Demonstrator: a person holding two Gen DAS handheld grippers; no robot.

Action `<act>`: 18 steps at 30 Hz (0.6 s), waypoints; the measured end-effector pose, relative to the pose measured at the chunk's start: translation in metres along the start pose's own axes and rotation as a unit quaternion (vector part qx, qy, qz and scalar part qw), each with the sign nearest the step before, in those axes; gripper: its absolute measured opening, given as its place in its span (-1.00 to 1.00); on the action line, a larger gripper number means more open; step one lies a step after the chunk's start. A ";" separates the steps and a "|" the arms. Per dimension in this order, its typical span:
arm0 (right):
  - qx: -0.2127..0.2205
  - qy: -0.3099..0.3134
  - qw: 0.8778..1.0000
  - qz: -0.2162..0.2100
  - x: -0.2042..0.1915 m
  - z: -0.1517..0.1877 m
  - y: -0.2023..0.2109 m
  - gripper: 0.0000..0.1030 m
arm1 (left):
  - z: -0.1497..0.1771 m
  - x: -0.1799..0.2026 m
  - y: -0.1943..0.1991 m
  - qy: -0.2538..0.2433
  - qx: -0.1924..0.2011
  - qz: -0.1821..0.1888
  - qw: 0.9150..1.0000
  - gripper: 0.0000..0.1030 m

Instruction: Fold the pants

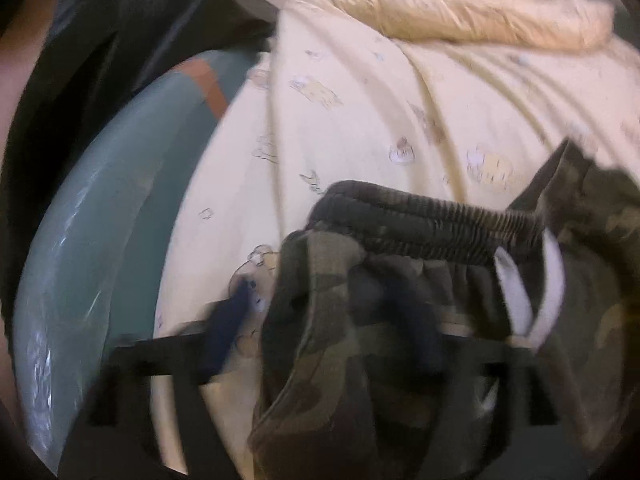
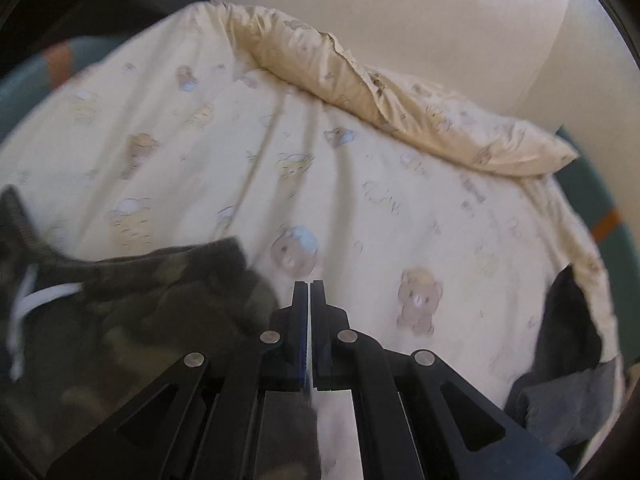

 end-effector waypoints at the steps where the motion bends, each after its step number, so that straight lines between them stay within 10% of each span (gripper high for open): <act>1: 0.003 -0.001 1.000 -0.013 0.000 0.005 0.010 -0.80 | 0.003 -0.004 0.005 0.015 0.003 0.017 1.000 0.72; 6: 0.001 -0.018 0.999 -0.040 0.023 0.040 0.062 0.39 | 0.032 -0.004 0.031 0.052 -0.021 0.065 0.996 0.72; 18: 0.000 -0.050 0.982 -0.183 0.009 0.253 0.218 0.39 | 0.240 0.004 0.202 0.006 0.020 0.170 0.985 0.72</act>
Point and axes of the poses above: each gripper's, at about its wrist camera, not at the fingertips, and y roughly against the way its jaws point, x to its right, z to its underside, the point moved 8 cm from there along -y, roughly the way its jaws point, and after that the axes turned 13 degrees about -x, right-handed, at the moved point
